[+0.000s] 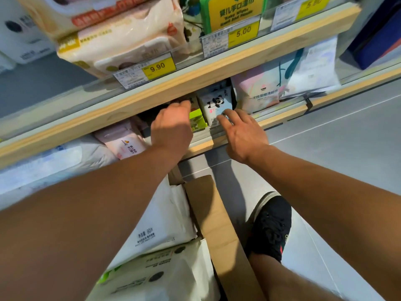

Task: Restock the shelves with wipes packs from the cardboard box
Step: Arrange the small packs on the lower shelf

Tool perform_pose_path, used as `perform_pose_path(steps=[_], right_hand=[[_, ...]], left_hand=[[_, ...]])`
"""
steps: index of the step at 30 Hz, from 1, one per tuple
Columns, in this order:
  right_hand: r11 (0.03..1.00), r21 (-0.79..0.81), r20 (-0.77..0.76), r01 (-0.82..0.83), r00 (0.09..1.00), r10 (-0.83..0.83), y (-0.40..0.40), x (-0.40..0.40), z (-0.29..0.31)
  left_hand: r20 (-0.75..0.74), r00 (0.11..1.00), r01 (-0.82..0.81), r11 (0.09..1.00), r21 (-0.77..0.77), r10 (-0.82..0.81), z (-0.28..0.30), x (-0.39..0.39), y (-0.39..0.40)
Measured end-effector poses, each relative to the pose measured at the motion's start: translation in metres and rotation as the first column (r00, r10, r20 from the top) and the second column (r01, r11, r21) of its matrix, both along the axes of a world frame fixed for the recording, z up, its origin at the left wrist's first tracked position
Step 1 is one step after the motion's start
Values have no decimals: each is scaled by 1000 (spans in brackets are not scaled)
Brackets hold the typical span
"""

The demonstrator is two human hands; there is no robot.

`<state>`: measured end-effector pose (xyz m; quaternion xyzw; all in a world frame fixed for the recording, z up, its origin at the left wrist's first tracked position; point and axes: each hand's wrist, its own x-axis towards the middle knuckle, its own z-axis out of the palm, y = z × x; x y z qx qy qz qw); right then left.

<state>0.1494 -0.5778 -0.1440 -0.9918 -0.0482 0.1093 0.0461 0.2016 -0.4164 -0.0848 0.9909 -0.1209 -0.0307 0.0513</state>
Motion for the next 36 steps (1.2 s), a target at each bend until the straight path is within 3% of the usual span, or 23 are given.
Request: perform_pose_path(steps=[5,11,18,23,31,36], right_hand=[[999,-19,-13,-26,1000,26,9,-4,-8],[999,51,13,2,1000,-3,10,0,0],[999,39,22,-2,1000,1,16,2,13],[1000,6,-17,28,999,-27,15,-14,39],[999,-24,64,40,997,-38,36,-55,138],[999,-33,71,7,997,-5,77,-89,189]], left_hand=[[-19,1000,16,999,40,-15,-13,4,-11],[-2,998,-60,997,-44,60,-22,12,-13],[22,997,-69,996,61,68,-9,8,-13],[-27,997,74,987,143,-71,13,-15,-1],[-23,956,291,955,-61,-293,89,-85,51],[28,951,308,943,-126,-307,128,-129,108]])
